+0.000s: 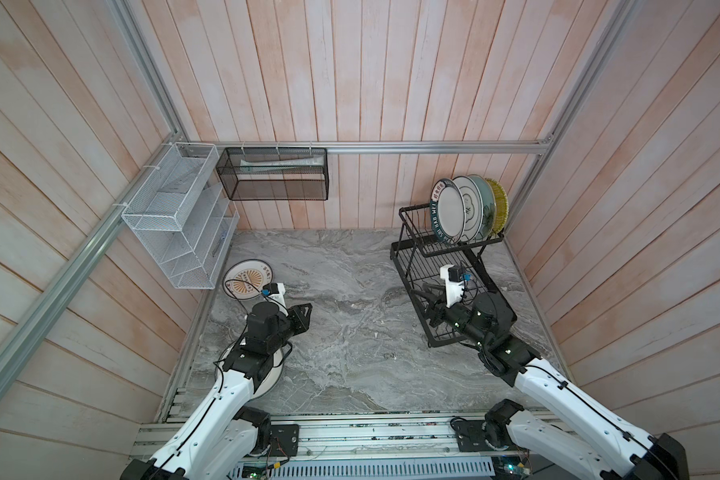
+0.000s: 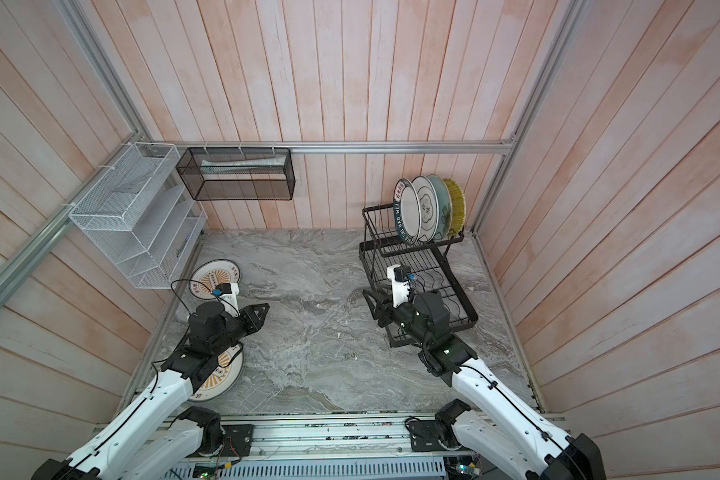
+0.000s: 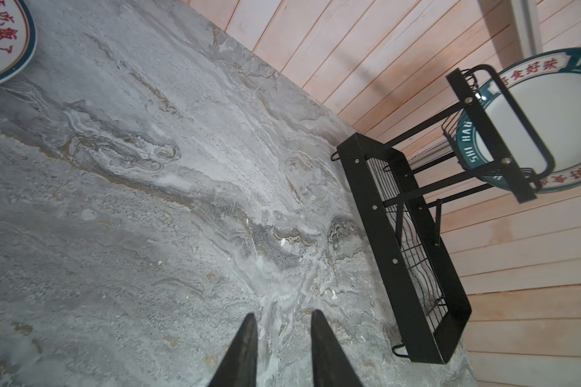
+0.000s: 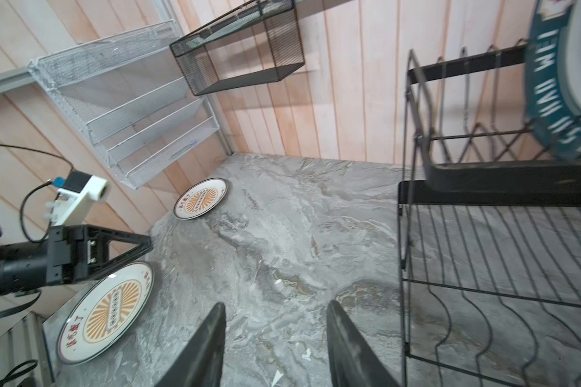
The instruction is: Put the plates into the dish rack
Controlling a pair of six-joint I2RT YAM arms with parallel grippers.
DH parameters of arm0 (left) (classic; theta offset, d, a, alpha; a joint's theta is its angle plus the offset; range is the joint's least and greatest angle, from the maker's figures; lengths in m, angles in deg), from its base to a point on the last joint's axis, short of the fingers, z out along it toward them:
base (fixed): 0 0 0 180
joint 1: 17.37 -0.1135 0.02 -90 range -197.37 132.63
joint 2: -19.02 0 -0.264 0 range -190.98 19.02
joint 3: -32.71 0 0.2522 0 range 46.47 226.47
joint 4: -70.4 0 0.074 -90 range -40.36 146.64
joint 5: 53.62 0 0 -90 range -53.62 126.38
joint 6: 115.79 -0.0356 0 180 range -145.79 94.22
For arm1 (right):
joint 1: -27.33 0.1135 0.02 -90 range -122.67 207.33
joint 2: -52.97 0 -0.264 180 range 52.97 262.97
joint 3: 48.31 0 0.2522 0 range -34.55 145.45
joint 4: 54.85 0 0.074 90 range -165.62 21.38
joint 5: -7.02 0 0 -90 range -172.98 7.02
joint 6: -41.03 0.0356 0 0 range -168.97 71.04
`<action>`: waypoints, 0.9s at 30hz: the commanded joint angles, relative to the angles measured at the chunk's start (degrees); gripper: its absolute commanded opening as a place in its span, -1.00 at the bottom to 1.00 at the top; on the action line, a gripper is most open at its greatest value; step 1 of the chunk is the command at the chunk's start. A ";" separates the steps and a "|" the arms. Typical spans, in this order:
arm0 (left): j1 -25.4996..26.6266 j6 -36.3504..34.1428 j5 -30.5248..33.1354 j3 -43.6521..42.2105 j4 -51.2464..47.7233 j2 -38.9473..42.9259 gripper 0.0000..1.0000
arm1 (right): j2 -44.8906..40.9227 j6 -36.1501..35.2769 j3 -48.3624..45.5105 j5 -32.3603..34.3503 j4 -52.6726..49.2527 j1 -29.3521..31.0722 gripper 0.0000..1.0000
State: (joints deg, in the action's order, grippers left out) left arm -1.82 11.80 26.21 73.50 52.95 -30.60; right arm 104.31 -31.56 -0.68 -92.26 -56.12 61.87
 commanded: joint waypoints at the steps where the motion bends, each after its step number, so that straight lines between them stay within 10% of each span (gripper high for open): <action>1: 0.27 0.54 1.53 1.38 -0.91 -0.19 -0.41 | 2.60 2.17 -0.56 -0.64 4.42 3.22 -0.03; 27: 0.27 -5.28 -2.94 0.84 -0.47 3.48 -0.44 | 16.87 13.00 -2.34 -3.35 15.04 8.90 -0.04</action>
State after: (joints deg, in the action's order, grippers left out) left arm -1.82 9.24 24.39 73.19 53.89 -27.68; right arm 119.78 -21.57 -2.19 -93.53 -44.69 69.96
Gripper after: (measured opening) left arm 0.281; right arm 0.479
